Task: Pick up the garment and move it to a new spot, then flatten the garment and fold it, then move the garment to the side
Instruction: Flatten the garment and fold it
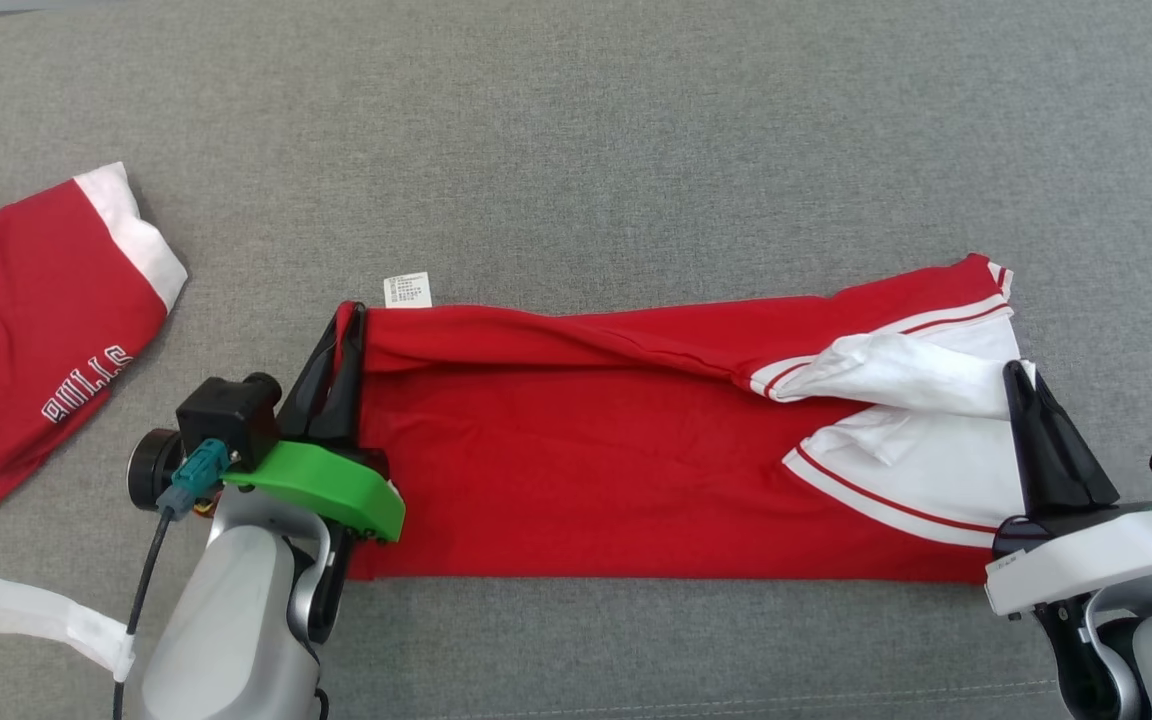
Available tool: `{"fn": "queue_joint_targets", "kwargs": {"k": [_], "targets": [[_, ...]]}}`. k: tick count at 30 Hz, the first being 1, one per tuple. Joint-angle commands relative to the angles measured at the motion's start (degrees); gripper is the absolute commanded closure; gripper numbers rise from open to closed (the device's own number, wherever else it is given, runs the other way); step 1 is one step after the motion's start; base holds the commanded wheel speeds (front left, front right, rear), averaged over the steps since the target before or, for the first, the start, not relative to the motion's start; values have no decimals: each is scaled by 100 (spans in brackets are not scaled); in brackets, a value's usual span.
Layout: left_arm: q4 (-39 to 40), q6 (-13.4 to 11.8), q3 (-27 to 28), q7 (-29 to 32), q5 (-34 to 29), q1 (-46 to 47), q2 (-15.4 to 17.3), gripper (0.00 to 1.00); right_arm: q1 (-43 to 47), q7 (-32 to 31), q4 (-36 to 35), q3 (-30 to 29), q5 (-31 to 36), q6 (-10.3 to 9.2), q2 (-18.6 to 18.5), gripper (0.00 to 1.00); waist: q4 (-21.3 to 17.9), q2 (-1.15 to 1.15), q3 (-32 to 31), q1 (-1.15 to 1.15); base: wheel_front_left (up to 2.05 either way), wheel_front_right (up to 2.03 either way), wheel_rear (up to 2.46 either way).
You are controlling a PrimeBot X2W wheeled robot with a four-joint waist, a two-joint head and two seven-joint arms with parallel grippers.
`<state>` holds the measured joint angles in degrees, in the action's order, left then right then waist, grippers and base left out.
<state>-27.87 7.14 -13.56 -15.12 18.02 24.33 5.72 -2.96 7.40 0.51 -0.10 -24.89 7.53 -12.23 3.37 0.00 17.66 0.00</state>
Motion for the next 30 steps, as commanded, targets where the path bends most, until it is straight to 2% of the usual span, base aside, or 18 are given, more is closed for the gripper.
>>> {"fn": "queue_joint_targets", "kwargs": {"k": [1,5,6,7,8,10,11,18,23,30], "targets": [[53,19,42,-3,-36,-108,-30,100,84,28,26,-28,76,-9,-2,100,4,0,-22,0,0,0,0],[231,25,158,-3,-121,-348,-101,100,180,57,202,-92,57,-9,80,100,4,0,-58,0,0,0,0],[275,27,193,-3,-132,-396,-117,83,196,34,247,-84,48,-9,84,100,5,0,-68,0,0,0,0],[310,29,223,-3,-164,-463,-140,4,216,4,306,-71,18,-9,98,100,4,0,-85,0,0,0,0],[341,31,251,-3,-163,-527,-163,0,227,2,347,-55,-11,-9,103,100,2,0,-101,0,0,0,0],[457,34,326,-3,-185,-655,-198,0,253,52,428,-39,-28,-9,86,55,2,0,-154,0,0,0,0],[526,36,367,-3,-198,-739,-210,0,272,80,466,-56,-61,-9,107,0,3,0,-184,0,0,0,0],[1124,28,803,-3,-304,-1251,-266,0,112,215,652,-134,-40,-9,-58,0,49,0,-409,0,0,0,0],[1525,-39,978,-3,-336,-1556,-279,0,-192,-94,976,-175,220,-9,-268,0,138,0,-536,0,0,0,0],[1994,-222,1038,-3,-336,-1846,-277,0,-644,-459,1604,-221,500,-9,-380,0,364,0,-551,0,0,0,0]]}}
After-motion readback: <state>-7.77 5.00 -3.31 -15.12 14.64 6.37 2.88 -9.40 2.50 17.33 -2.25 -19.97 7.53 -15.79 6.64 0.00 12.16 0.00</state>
